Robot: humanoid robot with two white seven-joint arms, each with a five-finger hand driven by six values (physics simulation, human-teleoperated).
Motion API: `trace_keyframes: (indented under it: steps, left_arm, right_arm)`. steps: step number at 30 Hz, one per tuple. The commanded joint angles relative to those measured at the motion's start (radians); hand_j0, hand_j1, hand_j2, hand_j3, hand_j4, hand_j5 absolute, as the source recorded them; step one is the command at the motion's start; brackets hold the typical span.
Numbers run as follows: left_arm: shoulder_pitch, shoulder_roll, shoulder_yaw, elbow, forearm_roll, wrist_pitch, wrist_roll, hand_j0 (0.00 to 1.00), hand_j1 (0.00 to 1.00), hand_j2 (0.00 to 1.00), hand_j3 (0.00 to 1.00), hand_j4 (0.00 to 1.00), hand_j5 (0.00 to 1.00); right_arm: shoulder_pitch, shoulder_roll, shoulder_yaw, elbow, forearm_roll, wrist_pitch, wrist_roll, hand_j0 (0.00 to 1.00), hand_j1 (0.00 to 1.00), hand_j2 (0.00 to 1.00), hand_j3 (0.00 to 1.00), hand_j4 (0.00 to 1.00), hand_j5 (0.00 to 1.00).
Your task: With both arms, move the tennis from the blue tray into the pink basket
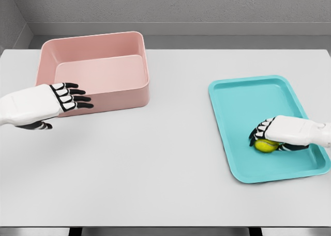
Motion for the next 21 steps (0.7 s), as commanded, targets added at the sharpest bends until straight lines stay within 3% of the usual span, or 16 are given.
trace_keyframes:
  steps: [1,13,21]
  left_arm:
    - [0.0,0.002,0.001,0.0,0.007,0.001,0.0,1.0,1.0,1.0,1.0,1.0,1.0]
    - [0.0,0.002,0.001,-0.014,0.007,0.001,0.0,1.0,1.0,1.0,1.0,1.0,1.0]
    - [0.0,0.002,0.003,-0.019,0.007,0.001,0.0,1.0,1.0,1.0,1.0,1.0,1.0]
  right_arm:
    - [0.0,-0.001,0.0,0.001,0.001,0.0,0.002,0.53,0.53,0.53,0.53,0.53,0.53]
    - [-0.012,-0.009,-0.041,-0.024,-0.017,0.0,0.001,0.4,0.4,0.4,0.4,0.4,0.4]
    - [-0.017,0.004,-0.094,-0.123,-0.02,0.0,-0.004,0.37,0.37,0.37,0.37,0.37,0.37]
